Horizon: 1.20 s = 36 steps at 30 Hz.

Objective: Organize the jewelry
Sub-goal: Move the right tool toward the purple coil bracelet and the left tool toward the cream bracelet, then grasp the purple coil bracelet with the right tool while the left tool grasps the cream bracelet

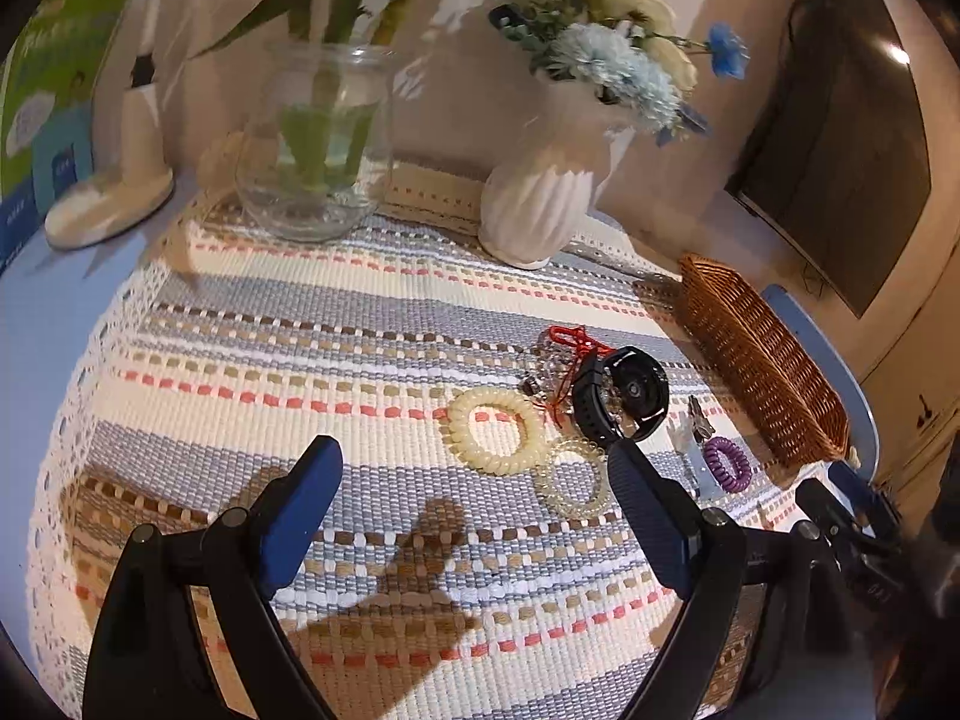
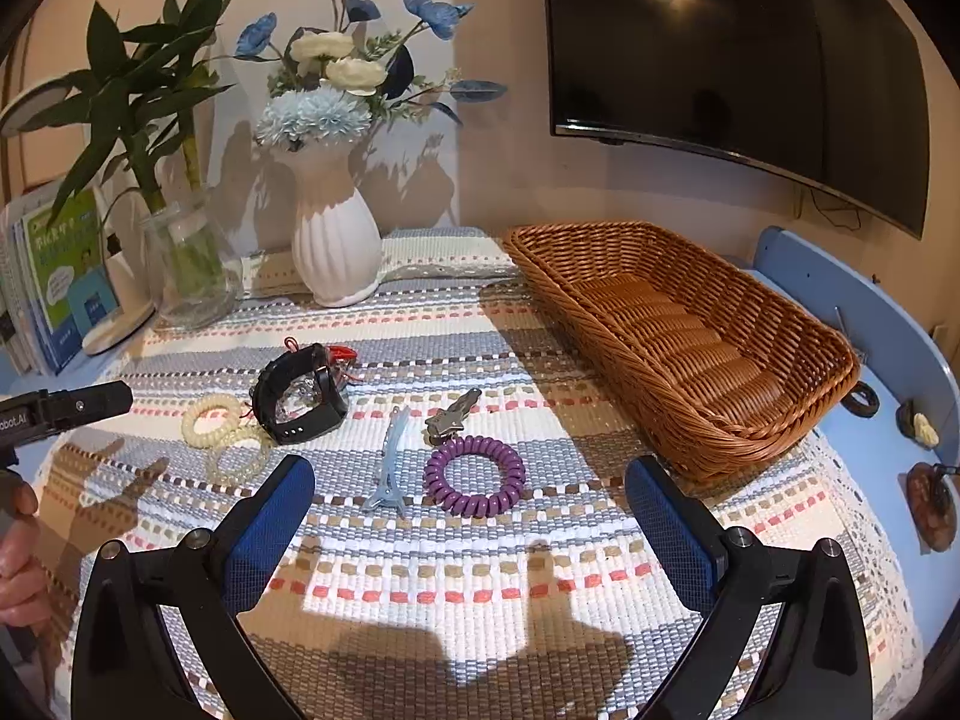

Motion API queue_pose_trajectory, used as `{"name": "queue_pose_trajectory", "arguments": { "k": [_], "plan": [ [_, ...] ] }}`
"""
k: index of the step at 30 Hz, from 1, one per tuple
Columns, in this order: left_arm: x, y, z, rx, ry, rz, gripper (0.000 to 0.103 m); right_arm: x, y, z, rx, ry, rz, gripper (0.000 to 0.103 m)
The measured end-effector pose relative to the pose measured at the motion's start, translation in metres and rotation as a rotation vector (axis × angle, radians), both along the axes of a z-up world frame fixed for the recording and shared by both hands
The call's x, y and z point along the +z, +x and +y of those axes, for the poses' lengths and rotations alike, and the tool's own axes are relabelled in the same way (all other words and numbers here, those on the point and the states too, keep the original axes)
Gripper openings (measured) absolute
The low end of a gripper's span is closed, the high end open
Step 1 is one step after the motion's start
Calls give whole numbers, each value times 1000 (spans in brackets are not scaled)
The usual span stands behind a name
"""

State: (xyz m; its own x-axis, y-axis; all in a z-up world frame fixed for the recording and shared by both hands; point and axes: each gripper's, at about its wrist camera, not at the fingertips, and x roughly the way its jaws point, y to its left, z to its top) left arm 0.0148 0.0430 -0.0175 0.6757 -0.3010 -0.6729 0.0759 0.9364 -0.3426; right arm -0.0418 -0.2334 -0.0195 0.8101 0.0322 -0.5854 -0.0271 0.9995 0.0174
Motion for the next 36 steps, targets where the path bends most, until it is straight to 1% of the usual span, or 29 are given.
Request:
{"name": "queue_pose_trajectory", "arguments": {
  "k": [3, 4, 5, 9, 11, 13, 15, 17, 18, 19, 20, 21, 22, 23, 24, 25, 26, 27, 28, 31, 33, 36],
  "plan": [
    [-3, 10, -2, 4, 4, 22, 90, 0, 0, 1, 2, -1, 6, 103],
    [-10, -11, -1, 3, 6, 5, 90, 0, 1, 2, 2, -7, 7, 103],
    [-12, -14, 0, 4, 9, 4, 90, 0, 1, 3, 3, -12, 8, 103],
    [-13, -12, -2, 1, 35, 6, 90, -1, 3, 5, 8, -22, 14, 103],
    [-13, -11, -3, -3, 50, 12, 90, 1, 1, 2, -33, -22, -3, 103],
    [-11, -9, -4, -4, 60, 23, 90, 8, -5, -9, -74, 18, -42, 103],
    [-6, -12, -4, -36, 76, 26, 90, 9, -4, -23, -96, 83, -24, 102],
    [7, -16, -5, -76, 143, 22, 89, 6, 3, -38, -101, 149, 50, 89],
    [11, -15, -5, -87, 178, 23, 89, 4, 6, -43, -87, 171, 91, 70],
    [15, -13, -5, -105, 214, 28, 89, 5, 7, -44, -77, 169, 115, 56],
    [18, -10, -3, -127, 223, 33, 89, 6, 9, -44, -69, 150, 142, 55],
    [19, -3, 0, -159, 205, 47, 89, 7, 10, -44, -66, 132, 157, 55],
    [18, 4, 4, -185, 169, 72, 89, 9, 14, -41, -49, 109, 178, 55],
    [14, 17, 10, -215, 104, 122, 88, 9, 17, -40, -36, 100, 188, 55],
    [9, 26, 14, -222, 67, 155, 87, 10, 23, -36, -17, 91, 205, 55],
    [5, 33, 15, -211, 57, 176, 82, 9, 29, -32, -5, 80, 218, 55],
    [1, 39, 16, -192, 64, 187, 73, 7, 35, -29, -2, 65, 231, 55],
    [-4, 45, 16, -178, 79, 190, 67, 5, 40, -25, -3, 48, 242, 55],
    [-10, 48, 15, -176, 75, 193, 64, 2, 47, -21, -11, 19, 252, 55],
    [-29, 52, 9, -208, 16, 212, 64, -9, 60, -18, -16, 1, 256, 55],
    [-37, 51, 0, -218, 36, 205, 64, -16, 64, -20, -23, -5, 255, 55],
    [-41, 49, -16, -192, 139, 161, 63, -29, 68, -25, -32, -6, 271, 55]
  ]
}}
